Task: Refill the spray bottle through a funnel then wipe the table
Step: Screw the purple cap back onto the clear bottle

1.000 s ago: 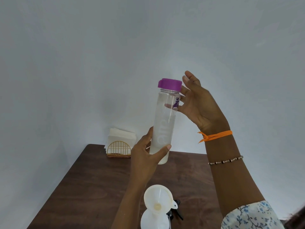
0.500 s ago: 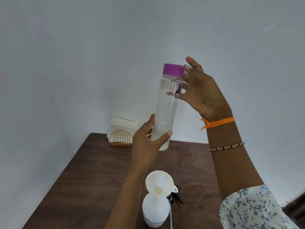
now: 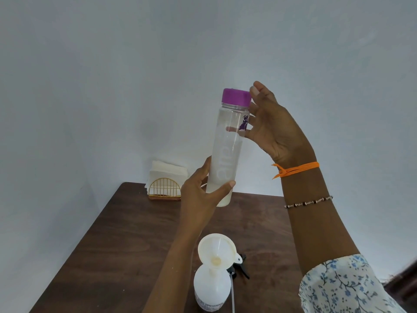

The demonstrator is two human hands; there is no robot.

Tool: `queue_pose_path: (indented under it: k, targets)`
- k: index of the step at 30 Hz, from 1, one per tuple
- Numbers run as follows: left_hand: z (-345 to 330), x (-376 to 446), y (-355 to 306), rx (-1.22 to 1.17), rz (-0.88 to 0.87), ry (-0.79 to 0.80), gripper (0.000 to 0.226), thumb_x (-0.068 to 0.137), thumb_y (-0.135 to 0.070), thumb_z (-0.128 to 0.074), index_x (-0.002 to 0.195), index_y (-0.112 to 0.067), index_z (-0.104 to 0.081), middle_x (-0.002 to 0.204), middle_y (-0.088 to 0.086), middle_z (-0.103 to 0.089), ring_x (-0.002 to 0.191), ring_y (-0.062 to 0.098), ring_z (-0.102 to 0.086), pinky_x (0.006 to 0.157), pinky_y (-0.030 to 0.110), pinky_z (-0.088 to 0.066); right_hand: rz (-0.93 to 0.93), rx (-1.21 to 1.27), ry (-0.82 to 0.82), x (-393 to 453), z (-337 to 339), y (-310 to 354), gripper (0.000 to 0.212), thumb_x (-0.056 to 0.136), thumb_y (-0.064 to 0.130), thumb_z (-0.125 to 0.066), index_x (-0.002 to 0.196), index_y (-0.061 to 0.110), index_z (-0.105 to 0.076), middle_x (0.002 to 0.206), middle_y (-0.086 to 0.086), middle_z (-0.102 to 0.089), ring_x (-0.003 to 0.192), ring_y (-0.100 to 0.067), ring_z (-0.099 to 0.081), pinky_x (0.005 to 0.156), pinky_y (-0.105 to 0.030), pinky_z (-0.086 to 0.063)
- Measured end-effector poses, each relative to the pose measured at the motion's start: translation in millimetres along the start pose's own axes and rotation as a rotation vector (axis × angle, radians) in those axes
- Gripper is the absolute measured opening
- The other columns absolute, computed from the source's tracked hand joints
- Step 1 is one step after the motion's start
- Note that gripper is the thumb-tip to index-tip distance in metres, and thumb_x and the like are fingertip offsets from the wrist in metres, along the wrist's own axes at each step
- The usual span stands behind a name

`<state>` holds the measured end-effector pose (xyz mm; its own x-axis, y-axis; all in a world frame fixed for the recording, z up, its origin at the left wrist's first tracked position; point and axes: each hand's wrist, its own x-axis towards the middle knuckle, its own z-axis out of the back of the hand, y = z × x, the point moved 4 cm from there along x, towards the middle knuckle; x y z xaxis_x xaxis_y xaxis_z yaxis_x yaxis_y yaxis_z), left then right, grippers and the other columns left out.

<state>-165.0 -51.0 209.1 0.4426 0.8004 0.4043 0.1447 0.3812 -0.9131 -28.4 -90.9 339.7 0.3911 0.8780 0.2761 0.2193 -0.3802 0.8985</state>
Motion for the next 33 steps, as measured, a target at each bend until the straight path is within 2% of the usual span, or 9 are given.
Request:
queue_pose_path:
  k: [4, 7, 9, 11, 14, 19, 24, 28, 33]
  targets:
    - [1, 1, -1, -0.009, 0.000, 0.007, 0.055, 0.071, -0.038, -0.078, 0.108, -0.060, -0.044, 0.108, -0.032, -0.056, 0.095, -0.006, -0.059, 0.070, 0.005, -0.048, -0.007, -0.019, 0.035, -1, -4, -1, 0.042, 0.093, 0.015, -0.049, 0.133, 0.016, -0.037, 0.108, -0.005, -0.059, 0.103, -0.024, -0.056, 0.091, -0.052, -0.049]
    - [0, 0, -2, -0.015, -0.002, 0.008, 0.055, 0.071, -0.037, -0.077, 0.109, -0.058, -0.044, 0.106, -0.037, -0.053, 0.092, -0.010, -0.058, 0.069, 0.003, -0.047, 0.015, -0.066, -0.009, 1, -7, -3, 0.057, 0.086, 0.013, -0.060, 0.135, 0.017, -0.032, 0.104, -0.007, -0.060, 0.098, -0.023, -0.058, 0.087, -0.051, -0.053]
    - [0, 0, -1, -0.018, 0.000, 0.005, 0.056, 0.071, -0.038, -0.077, 0.114, -0.055, -0.045, 0.111, -0.033, -0.055, 0.094, -0.006, -0.059, 0.070, 0.004, -0.048, 0.049, -0.117, 0.001, 0, -7, -3, 0.065, 0.080, 0.017, -0.064, 0.133, 0.023, -0.027, 0.105, -0.007, -0.060, 0.102, -0.022, -0.057, 0.090, -0.052, -0.051]
    - [1, 1, -1, -0.022, 0.003, 0.012, 0.056, 0.071, -0.039, -0.077, 0.116, -0.054, -0.045, 0.117, -0.026, -0.057, 0.098, -0.002, -0.059, 0.073, 0.006, -0.048, 0.065, -0.123, 0.022, 0, -5, -3, 0.057, 0.087, 0.023, -0.058, 0.134, 0.027, -0.027, 0.107, -0.004, -0.059, 0.105, -0.021, -0.057, 0.091, -0.052, -0.050]
    - [2, 0, -1, -0.026, 0.000, 0.050, 0.055, 0.072, -0.038, -0.076, 0.111, -0.061, -0.043, 0.114, -0.032, -0.055, 0.100, -0.004, -0.058, 0.074, 0.005, -0.049, 0.065, -0.186, 0.050, 1, -4, 1, 0.052, 0.088, 0.025, -0.056, 0.134, 0.027, -0.032, 0.116, -0.004, -0.057, 0.109, -0.023, -0.056, 0.092, -0.051, -0.050]
    - [1, -1, -3, -0.067, -0.011, 0.144, 0.050, 0.077, -0.034, -0.072, 0.113, -0.060, -0.048, 0.113, -0.033, -0.059, 0.105, -0.005, -0.057, 0.074, 0.007, -0.047, 0.098, -0.232, 0.146, 2, -4, 10, 0.042, 0.083, 0.026, -0.057, 0.123, 0.016, -0.050, 0.115, -0.006, -0.063, 0.099, -0.017, -0.061, 0.081, -0.036, -0.053]
    - [-4, -1, 0, -0.152, 0.030, 0.234, 0.050, 0.078, -0.030, -0.057, 0.126, -0.041, -0.050, 0.118, -0.019, -0.062, 0.110, 0.002, -0.058, 0.084, 0.014, -0.049, 0.115, -0.197, 0.246, 3, -9, 13, 0.030, 0.086, 0.016, -0.050, 0.114, 0.010, -0.054, 0.108, -0.008, -0.064, 0.094, -0.013, -0.063, 0.085, -0.024, -0.052]
    - [-8, -4, 0, -0.177, 0.037, 0.265, 0.039, 0.083, -0.032, -0.060, 0.120, -0.041, -0.051, 0.113, -0.016, -0.064, 0.106, 0.005, -0.061, 0.078, 0.014, -0.050, 0.143, -0.166, 0.169, 6, -12, 10, 0.017, 0.092, 0.008, -0.048, 0.106, 0.009, -0.058, 0.094, -0.008, -0.065, 0.085, -0.013, -0.064, 0.079, -0.022, -0.053]
    - [-13, -5, 1, -0.132, 0.030, 0.216, 0.050, 0.078, -0.041, -0.066, 0.124, -0.036, -0.049, 0.112, -0.014, -0.062, 0.102, 0.005, -0.061, 0.072, 0.013, -0.050, 0.175, -0.224, 0.029, 8, -9, 2, 0.012, 0.093, 0.008, -0.051, 0.101, 0.011, -0.059, 0.093, -0.010, -0.065, 0.083, -0.013, -0.066, 0.077, -0.023, -0.053]
